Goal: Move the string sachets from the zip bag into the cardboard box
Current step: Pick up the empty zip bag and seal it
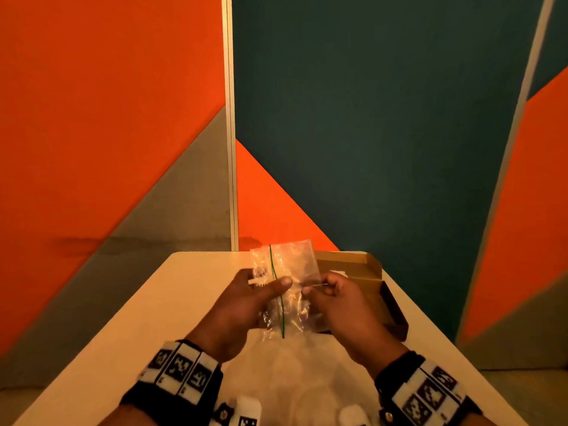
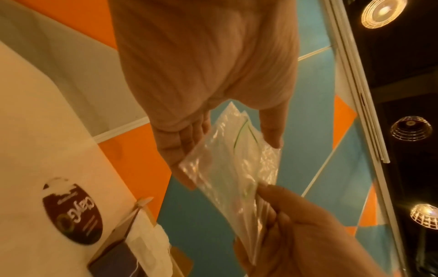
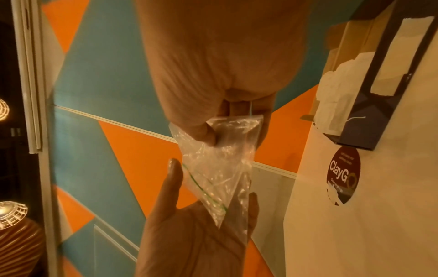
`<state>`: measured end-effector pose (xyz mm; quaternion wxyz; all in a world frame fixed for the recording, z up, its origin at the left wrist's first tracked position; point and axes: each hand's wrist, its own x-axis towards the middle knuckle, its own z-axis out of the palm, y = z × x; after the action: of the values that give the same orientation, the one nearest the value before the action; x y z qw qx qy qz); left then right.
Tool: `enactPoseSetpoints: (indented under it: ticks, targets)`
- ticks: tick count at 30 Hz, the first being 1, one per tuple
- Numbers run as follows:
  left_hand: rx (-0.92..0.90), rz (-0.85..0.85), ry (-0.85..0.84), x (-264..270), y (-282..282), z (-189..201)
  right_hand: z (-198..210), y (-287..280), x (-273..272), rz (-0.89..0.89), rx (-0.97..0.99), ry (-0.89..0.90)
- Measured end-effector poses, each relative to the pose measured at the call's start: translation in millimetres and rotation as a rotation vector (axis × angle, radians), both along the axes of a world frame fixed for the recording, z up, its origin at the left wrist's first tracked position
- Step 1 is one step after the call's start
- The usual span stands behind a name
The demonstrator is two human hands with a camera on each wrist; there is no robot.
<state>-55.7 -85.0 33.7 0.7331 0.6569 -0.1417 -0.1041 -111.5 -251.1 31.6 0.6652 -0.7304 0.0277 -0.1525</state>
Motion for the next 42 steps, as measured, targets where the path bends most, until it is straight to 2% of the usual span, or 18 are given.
enactPoseSetpoints:
  ticks: [5, 12, 18, 25, 27, 31, 34, 38, 40, 42]
  targets:
    - [0.023, -0.022, -0.014, -1, -5, -10, -5, -3, 0, -0.021, 0.009, -0.008]
    - [-0.104, -0.148, -0.064, -2, 5, -11, -6, -18, -5, 0.044, 0.103, 0.043]
    - [-0.217, -0.155, 0.008, -3, 5, -11, -8, -19, -8, 0.1, 0.204, 0.036]
    - [-0.308, -0.323, 0.191, 5, 19, -14, -10, -20, -7, 0.012, 0.023, 0.015]
    - [-0.189, -0.319, 0.106, 5, 19, -14, -10, -22, -9, 0.026, 0.013, 0.023]
    - [0.138, -0.145, -0.256, 4, 15, -14, -11, -27, -13, 0.067, -0.053, 0.063]
    - [0.248, -0.168, -0.391, 2, 15, -7, -6, -25, -14, 0.147, -0.141, 0.099]
    - [0.227, -0.214, -0.434, -3, 11, -3, -2, -20, -12, 0.219, -0.285, 0.193]
    - [0.14, -0.129, -0.378, -3, 7, -7, -1, -16, -12, 0.204, -0.289, 0.169]
    - [0.026, -0.025, -0.253, -3, 2, -12, -1, -12, -12, 0.169, -0.23, 0.137]
